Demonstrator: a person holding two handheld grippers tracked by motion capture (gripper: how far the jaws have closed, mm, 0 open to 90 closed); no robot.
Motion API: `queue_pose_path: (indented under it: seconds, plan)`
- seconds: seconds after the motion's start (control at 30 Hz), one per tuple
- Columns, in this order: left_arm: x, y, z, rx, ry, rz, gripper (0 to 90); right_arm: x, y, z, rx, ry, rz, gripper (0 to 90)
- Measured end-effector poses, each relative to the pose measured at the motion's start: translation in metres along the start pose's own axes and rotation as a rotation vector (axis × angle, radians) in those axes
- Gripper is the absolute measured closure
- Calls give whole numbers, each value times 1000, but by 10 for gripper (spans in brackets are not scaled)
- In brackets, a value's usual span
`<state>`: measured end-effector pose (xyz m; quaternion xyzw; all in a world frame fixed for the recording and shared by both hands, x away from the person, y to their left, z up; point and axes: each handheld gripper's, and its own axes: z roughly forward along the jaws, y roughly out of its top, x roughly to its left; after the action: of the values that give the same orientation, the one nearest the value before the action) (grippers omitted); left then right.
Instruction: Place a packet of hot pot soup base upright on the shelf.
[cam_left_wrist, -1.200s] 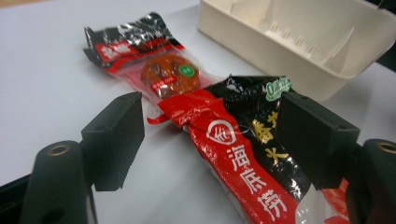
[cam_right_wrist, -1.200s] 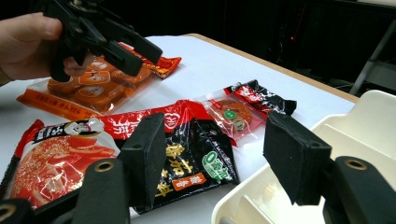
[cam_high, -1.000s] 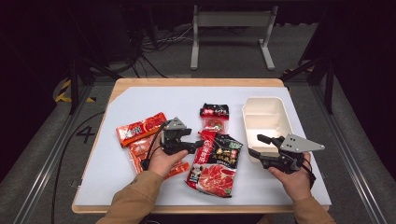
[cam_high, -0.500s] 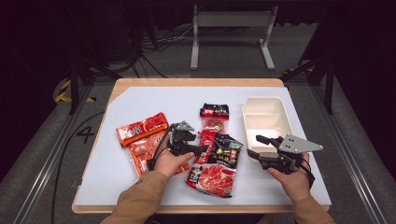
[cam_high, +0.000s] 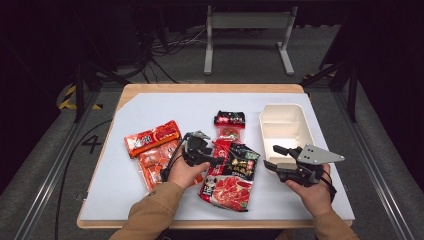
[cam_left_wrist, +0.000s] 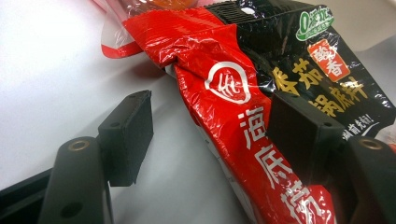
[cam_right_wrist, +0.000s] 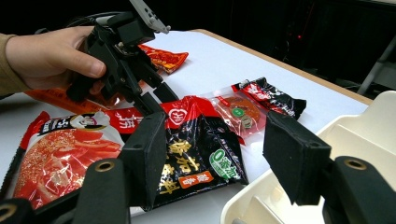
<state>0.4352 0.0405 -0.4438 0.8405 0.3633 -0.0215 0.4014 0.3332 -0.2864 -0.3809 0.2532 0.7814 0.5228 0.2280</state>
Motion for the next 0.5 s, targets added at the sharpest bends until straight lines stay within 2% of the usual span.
queue_pose_path:
  seconds: [0.27,0.3,0.37,0.43,0.5]
  plan:
    - [-3,5,4,37,-5,2,386,1,0,1,0,4,-1,402]
    - [-4,6,4,47,-2,16,405,1,0,1,0,4,-1,402]
    - [-7,7,6,62,2,19,506,1,0,1,0,4,-2,401]
    - [-9,8,6,65,18,29,512,1,0,1,0,4,-2,402]
    - [-9,9,6,74,24,24,568,1,0,1,2,4,-3,402]
